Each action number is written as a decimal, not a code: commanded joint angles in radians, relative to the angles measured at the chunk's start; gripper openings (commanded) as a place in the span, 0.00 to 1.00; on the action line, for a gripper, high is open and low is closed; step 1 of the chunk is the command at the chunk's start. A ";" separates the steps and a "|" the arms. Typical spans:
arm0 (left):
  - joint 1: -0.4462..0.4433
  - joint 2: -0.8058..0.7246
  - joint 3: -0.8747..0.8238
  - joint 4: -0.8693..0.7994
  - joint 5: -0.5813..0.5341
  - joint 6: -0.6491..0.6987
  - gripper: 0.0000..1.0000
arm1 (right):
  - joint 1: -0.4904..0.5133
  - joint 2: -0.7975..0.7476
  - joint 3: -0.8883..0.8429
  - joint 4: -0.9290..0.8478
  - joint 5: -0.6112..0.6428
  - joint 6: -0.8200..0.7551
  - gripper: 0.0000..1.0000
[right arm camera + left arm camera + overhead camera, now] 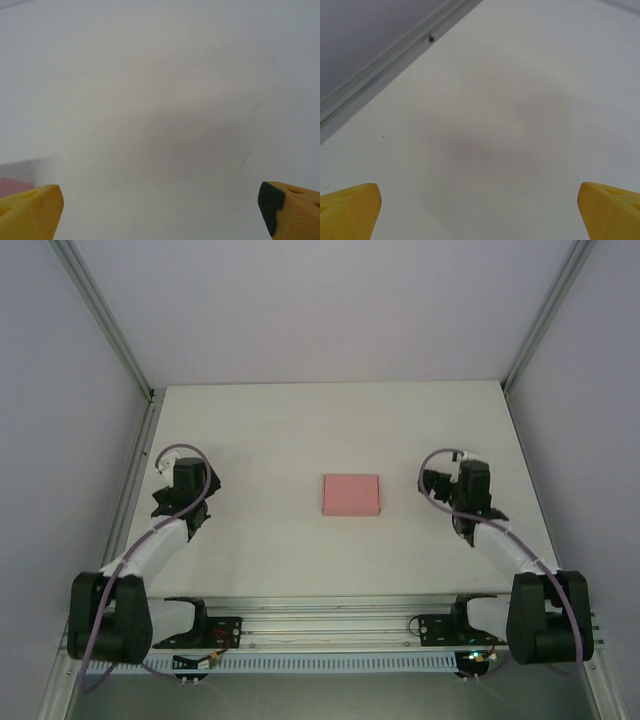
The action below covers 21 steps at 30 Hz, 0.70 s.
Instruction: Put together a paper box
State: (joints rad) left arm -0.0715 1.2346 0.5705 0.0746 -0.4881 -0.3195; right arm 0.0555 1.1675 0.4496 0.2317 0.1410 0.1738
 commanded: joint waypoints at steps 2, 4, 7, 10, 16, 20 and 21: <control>0.009 0.096 -0.100 0.430 0.088 0.140 1.00 | 0.000 0.039 -0.122 0.494 0.098 -0.075 1.00; 0.009 0.157 -0.131 0.534 0.152 0.195 1.00 | 0.000 0.085 -0.109 0.474 0.072 -0.055 1.00; 0.012 0.216 -0.155 0.662 0.194 0.239 1.00 | -0.003 0.246 -0.160 0.742 0.044 -0.020 1.00; 0.021 0.382 -0.238 0.995 0.289 0.279 1.00 | -0.014 0.402 -0.188 0.947 -0.086 -0.054 1.00; 0.007 0.356 -0.188 0.854 0.283 0.286 1.00 | -0.024 0.385 -0.067 0.702 0.009 -0.008 1.00; 0.007 0.358 -0.191 0.869 0.282 0.288 1.00 | -0.022 0.377 -0.063 0.677 -0.016 -0.015 1.00; 0.007 0.355 -0.191 0.862 0.284 0.289 1.00 | -0.022 0.381 -0.066 0.688 -0.017 -0.015 1.00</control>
State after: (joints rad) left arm -0.0631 1.5974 0.3702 0.8856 -0.2241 -0.0540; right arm 0.0380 1.5562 0.3775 0.8974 0.1226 0.1463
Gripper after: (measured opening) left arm 0.997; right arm 0.999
